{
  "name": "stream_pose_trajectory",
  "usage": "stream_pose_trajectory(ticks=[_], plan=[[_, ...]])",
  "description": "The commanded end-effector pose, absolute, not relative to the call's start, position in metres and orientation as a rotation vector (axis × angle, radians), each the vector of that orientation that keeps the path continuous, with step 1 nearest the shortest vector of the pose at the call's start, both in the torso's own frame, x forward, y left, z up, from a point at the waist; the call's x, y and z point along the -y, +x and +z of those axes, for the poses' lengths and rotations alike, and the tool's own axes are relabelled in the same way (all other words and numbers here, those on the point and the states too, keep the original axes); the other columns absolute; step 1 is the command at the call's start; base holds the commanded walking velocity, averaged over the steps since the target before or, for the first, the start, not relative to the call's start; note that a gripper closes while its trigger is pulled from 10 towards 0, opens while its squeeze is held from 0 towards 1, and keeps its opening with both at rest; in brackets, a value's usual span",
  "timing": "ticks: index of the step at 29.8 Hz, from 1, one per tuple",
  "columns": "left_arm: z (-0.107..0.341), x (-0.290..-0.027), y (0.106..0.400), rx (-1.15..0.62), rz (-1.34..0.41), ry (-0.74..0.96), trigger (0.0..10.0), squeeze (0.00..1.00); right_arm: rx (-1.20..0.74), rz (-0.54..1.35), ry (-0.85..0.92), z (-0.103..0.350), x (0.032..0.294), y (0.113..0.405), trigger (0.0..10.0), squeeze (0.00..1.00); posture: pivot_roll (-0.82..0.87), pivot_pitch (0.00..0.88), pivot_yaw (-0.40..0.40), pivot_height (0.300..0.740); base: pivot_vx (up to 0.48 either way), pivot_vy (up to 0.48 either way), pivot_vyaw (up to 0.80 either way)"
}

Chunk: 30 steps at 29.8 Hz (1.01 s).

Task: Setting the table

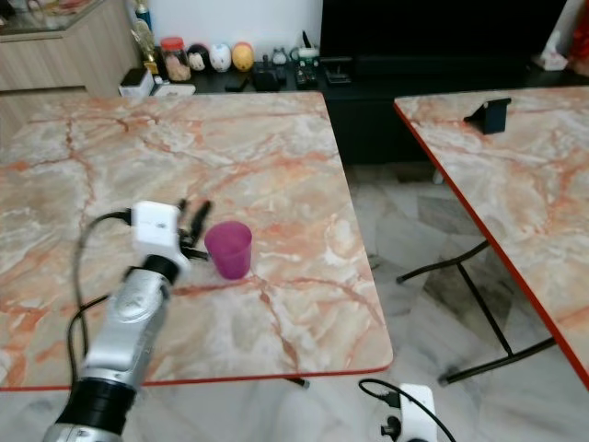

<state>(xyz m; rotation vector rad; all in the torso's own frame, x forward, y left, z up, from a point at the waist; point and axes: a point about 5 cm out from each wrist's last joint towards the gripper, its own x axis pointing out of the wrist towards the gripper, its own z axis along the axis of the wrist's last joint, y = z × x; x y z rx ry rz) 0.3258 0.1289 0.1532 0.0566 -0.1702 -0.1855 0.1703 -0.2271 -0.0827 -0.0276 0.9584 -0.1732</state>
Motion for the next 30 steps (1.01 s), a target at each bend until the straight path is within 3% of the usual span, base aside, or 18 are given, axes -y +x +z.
stream_pose_trajectory(ticks=[1,3,4,5,6,12,20,30], plan=[[0.158,-0.137,0.328,0.157,-0.157,0.018,10.0,0.00,-0.977,-0.150,-0.034,-0.085,0.223,0.168,10.0,0.00,0.11,0.000,-0.034,0.707,0.000,0.000,0.00],[0.164,-0.136,0.331,0.125,-0.151,-0.078,10.0,0.00,-0.979,-0.138,-0.041,-0.085,0.223,0.168,10.0,0.00,0.11,0.000,-0.033,0.707,0.000,0.000,0.00],[0.166,-0.136,0.332,0.117,-0.149,-0.101,10.0,0.20,-0.980,-0.137,-0.042,-0.085,0.223,0.168,10.0,0.00,0.12,0.000,-0.034,0.707,0.000,0.000,0.00],[0.169,-0.134,0.332,0.121,-0.162,-0.126,10.0,0.20,-0.980,-0.137,-0.041,-0.085,0.223,0.168,10.0,0.00,0.12,0.000,-0.034,0.707,0.000,0.000,0.00],[0.174,-0.132,0.333,0.127,-0.180,-0.123,10.0,1.00,-0.982,-0.134,-0.044,-0.085,0.223,0.168,10.0,0.00,0.12,0.000,-0.034,0.707,0.000,0.000,0.00],[0.183,-0.128,0.336,0.095,-0.226,-0.061,10.0,1.00,-0.991,-0.117,-0.057,-0.085,0.222,0.169,10.0,0.00,0.12,0.000,-0.035,0.707,0.000,0.000,0.00],[0.193,-0.118,0.337,-0.003,-0.311,-0.211,10.0,1.00,-0.997,-0.108,-0.065,-0.085,0.223,0.170,10.0,0.00,0.12,0.000,-0.034,0.707,0.000,0.000,0.00],[0.178,-0.114,0.335,-0.186,-0.334,-0.086,10.0,1.00,-0.998,-0.098,-0.069,-0.084,0.223,0.170,10.0,0.00,0.12,0.000,-0.037,0.707,0.000,0.000,0.00]])
